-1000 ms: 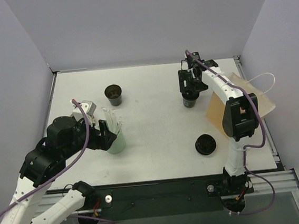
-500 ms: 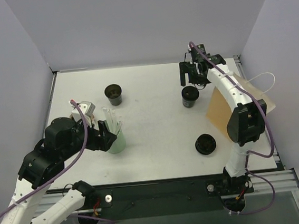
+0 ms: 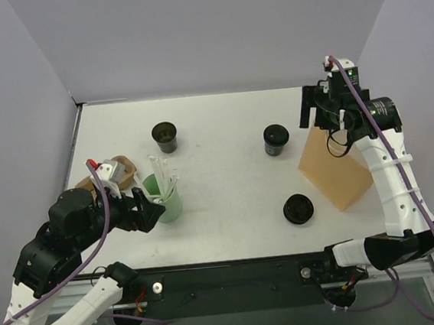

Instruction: Pack the takeout coffee

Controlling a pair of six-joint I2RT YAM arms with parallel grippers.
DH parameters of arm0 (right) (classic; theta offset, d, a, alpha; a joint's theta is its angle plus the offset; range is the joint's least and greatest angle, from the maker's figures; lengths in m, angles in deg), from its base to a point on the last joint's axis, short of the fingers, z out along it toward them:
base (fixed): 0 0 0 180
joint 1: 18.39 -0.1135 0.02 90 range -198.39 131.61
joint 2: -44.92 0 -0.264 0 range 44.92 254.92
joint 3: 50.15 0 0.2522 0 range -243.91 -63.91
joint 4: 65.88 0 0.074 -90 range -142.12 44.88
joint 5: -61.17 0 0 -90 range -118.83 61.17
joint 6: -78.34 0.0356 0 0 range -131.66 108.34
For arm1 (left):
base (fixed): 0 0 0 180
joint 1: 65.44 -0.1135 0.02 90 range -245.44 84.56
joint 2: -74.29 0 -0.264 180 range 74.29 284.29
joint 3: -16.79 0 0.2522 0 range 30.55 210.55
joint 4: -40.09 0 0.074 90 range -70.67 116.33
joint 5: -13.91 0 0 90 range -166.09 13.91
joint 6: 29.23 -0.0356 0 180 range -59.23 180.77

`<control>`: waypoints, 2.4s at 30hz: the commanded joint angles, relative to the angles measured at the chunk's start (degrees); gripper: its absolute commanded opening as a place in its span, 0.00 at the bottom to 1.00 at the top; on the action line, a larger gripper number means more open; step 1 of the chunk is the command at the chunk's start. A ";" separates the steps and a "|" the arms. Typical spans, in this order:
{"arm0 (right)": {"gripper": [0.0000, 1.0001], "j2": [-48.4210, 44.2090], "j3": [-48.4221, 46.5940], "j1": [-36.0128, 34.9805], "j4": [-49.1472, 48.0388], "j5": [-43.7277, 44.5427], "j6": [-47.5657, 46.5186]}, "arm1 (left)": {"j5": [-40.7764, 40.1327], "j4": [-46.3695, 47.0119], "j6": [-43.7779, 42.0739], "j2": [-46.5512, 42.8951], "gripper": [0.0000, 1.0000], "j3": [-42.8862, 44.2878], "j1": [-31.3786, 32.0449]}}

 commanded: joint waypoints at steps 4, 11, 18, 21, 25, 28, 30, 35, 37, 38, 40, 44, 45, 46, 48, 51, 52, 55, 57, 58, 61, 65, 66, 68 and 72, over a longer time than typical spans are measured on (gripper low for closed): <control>0.81 -1.69 2.55 8.04 6.63 5.80 2.28 | -1.19 -3.38 1.41 -0.77 0.97 2.44 -0.20; 0.80 5.06 1.15 11.30 4.52 -5.80 0.52 | -2.51 -4.00 1.23 -1.03 0.97 2.45 -0.20; 0.75 10.53 -1.58 12.10 1.98 -1.34 11.67 | -3.48 -3.65 2.28 -0.59 0.97 2.10 -0.20; 0.74 11.67 -1.23 12.10 1.01 0.08 15.20 | -3.48 -3.47 2.28 -0.42 0.97 1.31 -0.20; 0.69 12.38 -0.79 12.10 0.48 -0.01 16.08 | -3.48 -3.47 2.46 -0.42 0.97 0.43 -0.20; 0.63 12.11 -0.44 12.10 0.39 0.61 14.16 | -4.80 -3.38 2.46 -0.59 0.97 -0.10 -0.20; 0.55 11.15 0.00 12.10 0.48 1.57 11.71 | -4.80 -3.47 2.46 -0.68 0.97 -0.28 -0.20; 0.50 8.25 1.23 12.10 0.57 0.00 4.84 | -4.36 -3.65 2.72 -1.12 0.97 -0.10 -0.20; 0.53 7.72 1.75 12.10 1.62 -2.54 1.61 | -4.28 -3.65 2.90 -1.56 0.97 -0.28 -0.20; 0.55 7.20 1.93 12.10 1.97 -3.86 0.45 | -4.19 -3.65 3.07 -1.65 0.97 -0.36 -0.20; 0.62 6.93 2.02 12.10 3.64 -7.20 -3.75 | -3.92 -3.82 3.25 -1.82 0.97 -0.37 -0.20; 0.65 5.70 4.13 12.10 4.70 -9.06 -9.76 | -3.92 -4.44 3.25 -2.26 0.97 0.07 -0.20; 0.65 5.35 4.57 12.10 5.05 -8.89 -11.67 | -3.92 -4.53 3.34 -2.35 0.97 0.07 -0.20; 0.65 4.65 5.79 12.10 5.14 -9.58 -12.39 | -3.92 -4.44 3.34 -2.61 0.97 0.07 -0.20; 0.63 3.94 7.11 12.10 5.05 -10.73 -14.58 | -3.92 -4.62 3.25 -2.70 0.97 0.25 -0.20; 0.49 3.85 8.17 12.10 5.05 -9.33 -15.55 | -3.92 -5.40 2.72 -2.44 0.97 1.13 -0.20; 0.45 3.94 8.17 12.10 5.14 -8.98 -15.64 | -3.92 -5.58 2.37 -2.35 0.97 1.39 -0.20; 0.20 3.24 6.86 12.10 5.49 -7.13 -15.91 | -4.27 -5.85 1.93 -2.18 0.97 2.27 -0.20; 0.08 2.53 4.67 12.18 6.28 -5.90 -15.73 | -4.01 -5.76 1.93 -2.00 0.97 2.53 -0.20; 0.06 2.10 3.70 12.18 6.72 -5.29 -15.73 | -3.92 -5.67 1.93 -2.00 0.97 2.54 -0.20; 0.00 1.13 -0.78 12.10 9.17 -2.21 -16.08 | -3.92 -5.06 2.02 -2.26 0.97 2.18 -0.20; 0.00 -0.98 -6.23 11.48 12.16 -1.24 -15.74 | -3.92 -4.44 1.49 -2.88 0.97 1.74 -0.20; 0.00 -1.85 -8.33 10.79 12.78 -1.59 -15.65 | -4.45 -4.35 1.58 -3.14 0.97 1.83 -0.20; 0.00 -2.65 -10.27 9.56 14.10 -1.85 -14.68 | -6.20 -4.35 1.41 -3.40 0.97 2.09 -0.20; 0.00 -4.93 -14.76 3.32 15.07 1.82 -13.45 | -9.01 -5.84 0.53 -2.36 0.97 4.46 -0.20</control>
